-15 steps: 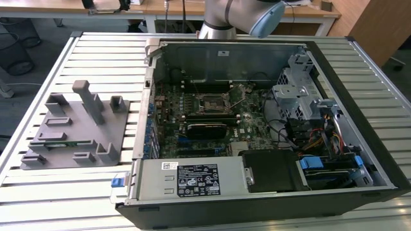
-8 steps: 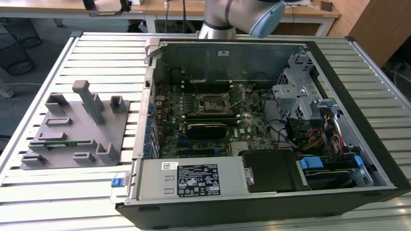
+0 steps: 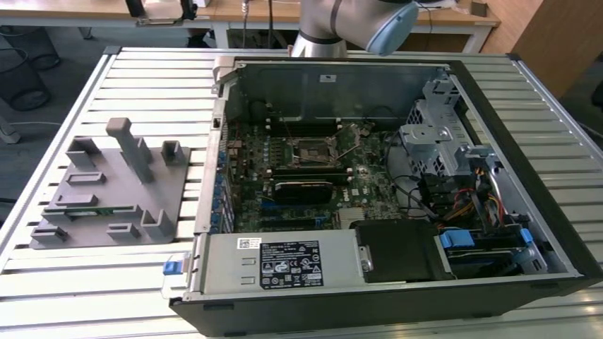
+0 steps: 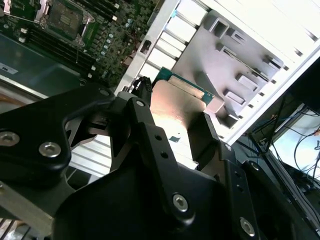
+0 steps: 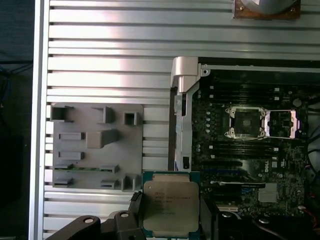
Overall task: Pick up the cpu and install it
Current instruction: 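Pick up the cpu and move it towards the insertion slot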
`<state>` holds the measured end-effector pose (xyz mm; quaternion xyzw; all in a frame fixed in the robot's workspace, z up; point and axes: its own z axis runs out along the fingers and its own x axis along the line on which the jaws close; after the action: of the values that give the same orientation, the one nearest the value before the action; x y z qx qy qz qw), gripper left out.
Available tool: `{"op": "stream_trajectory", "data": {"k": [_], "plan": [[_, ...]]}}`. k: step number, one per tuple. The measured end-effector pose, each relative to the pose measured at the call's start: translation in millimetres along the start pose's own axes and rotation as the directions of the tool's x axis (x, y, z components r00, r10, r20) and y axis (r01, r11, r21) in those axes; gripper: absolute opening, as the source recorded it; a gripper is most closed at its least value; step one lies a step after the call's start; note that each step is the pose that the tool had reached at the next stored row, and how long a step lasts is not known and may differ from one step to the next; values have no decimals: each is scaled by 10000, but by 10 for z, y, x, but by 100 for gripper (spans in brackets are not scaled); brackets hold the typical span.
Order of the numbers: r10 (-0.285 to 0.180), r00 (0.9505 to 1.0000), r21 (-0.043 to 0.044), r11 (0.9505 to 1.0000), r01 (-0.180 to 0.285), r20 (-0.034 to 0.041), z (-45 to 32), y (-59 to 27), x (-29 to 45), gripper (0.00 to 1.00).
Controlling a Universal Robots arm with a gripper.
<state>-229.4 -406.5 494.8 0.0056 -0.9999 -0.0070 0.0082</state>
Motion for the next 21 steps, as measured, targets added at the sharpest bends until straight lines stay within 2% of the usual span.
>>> {"op": "stream_trajectory", "data": {"k": [5,12,15,21], "plan": [[-1,10000,1,10000,1,0,39,1,-108,54],[-1,10000,0,10000,1,0,148,32,-337,54],[0,10000,0,10000,0,0,197,53,-443,54],[0,10000,1,10000,0,-9,274,75,-715,54]]}}
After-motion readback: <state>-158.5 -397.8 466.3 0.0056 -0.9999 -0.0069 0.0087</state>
